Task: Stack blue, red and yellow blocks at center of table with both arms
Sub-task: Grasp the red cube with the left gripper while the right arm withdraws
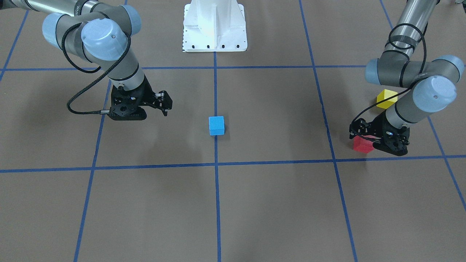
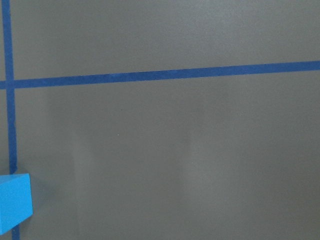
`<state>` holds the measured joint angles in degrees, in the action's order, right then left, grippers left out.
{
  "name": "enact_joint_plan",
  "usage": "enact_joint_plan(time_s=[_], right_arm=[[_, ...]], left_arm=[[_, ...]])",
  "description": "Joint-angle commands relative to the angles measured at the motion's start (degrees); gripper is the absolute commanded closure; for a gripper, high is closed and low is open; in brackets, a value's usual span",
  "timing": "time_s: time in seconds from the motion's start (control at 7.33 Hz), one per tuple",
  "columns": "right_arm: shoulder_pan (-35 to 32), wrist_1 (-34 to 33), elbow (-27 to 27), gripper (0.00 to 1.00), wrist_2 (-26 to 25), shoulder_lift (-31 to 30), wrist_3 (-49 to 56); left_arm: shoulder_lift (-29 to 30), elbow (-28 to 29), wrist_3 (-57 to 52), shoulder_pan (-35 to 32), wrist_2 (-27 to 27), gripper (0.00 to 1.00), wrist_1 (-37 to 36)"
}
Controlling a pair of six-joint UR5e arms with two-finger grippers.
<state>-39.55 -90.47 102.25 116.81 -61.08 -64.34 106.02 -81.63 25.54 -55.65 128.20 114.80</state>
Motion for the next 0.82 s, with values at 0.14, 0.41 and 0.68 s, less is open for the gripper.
enact_joint_plan(time_s=[0.14,0.41,0.68], right_arm=[[-0.1,0.0,0.0,0.00,0.0,-0.4,0.0],[-0.2,0.0,0.0,0.00,-0.1,-0.4,0.0],[-0.2,0.0,0.0,0.00,-0.1,-0.4,0.0]], left_arm=[[0.7,1.5,-0.1,0.0,-0.1,0.11,0.0],[0.3,1.5,-0.1,0.0,-0.1,0.12,0.0],[0.1,2.2,0.0,0.0,0.1,0.48,-0.2]])
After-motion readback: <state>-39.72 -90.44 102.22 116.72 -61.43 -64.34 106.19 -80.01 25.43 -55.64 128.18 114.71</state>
